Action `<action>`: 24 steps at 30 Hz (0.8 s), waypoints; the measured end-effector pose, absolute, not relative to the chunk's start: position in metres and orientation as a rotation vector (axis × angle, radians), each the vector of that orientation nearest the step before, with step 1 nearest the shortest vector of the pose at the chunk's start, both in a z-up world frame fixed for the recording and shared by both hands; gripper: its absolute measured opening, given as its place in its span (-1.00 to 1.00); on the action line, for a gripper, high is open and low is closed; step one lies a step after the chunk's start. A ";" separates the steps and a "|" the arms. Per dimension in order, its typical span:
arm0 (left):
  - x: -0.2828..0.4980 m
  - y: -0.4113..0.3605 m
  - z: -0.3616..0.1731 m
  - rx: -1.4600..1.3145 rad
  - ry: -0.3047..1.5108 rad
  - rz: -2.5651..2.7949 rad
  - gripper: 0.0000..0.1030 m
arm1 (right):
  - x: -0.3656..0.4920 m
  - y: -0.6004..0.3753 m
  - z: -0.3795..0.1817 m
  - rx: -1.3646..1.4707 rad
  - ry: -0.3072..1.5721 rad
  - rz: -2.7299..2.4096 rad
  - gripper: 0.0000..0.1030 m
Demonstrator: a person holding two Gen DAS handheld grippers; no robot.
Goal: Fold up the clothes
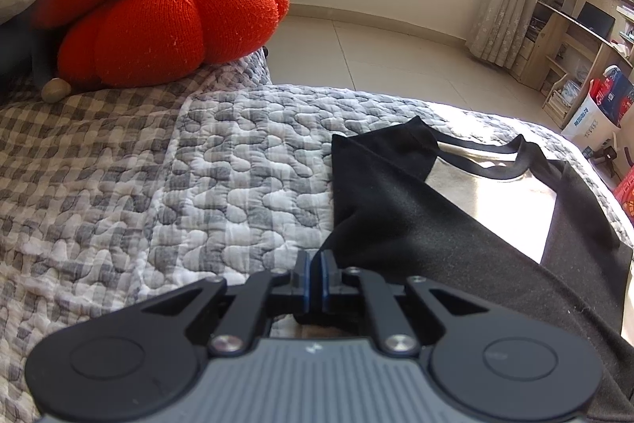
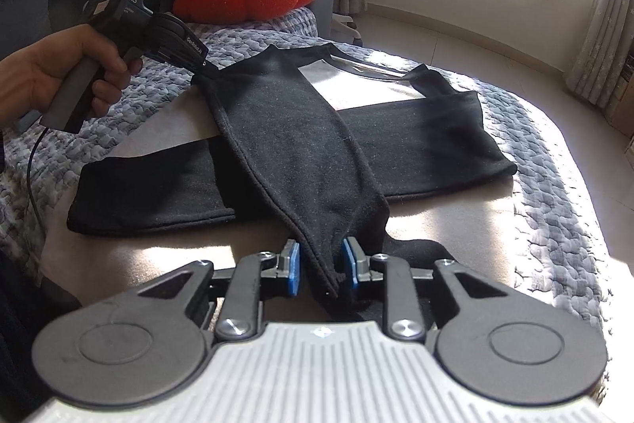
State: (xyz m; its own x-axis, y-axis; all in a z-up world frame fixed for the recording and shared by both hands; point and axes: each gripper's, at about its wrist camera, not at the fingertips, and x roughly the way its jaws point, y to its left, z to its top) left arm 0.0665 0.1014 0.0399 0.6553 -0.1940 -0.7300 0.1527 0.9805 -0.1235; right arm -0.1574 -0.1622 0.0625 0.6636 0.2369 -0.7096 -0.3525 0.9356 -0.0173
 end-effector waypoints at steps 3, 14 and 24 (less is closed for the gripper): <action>0.065 0.100 0.041 -0.039 0.829 -0.193 -0.89 | -0.154 -0.177 0.062 -0.107 0.801 0.312 -0.13; 0.067 0.113 0.050 -0.085 0.796 -0.155 -0.90 | -0.132 -0.244 0.059 0.095 0.867 0.077 -0.24; 0.038 0.076 0.062 -0.029 0.721 -0.271 -0.89 | -0.161 -0.253 0.081 0.145 0.755 -0.019 -0.87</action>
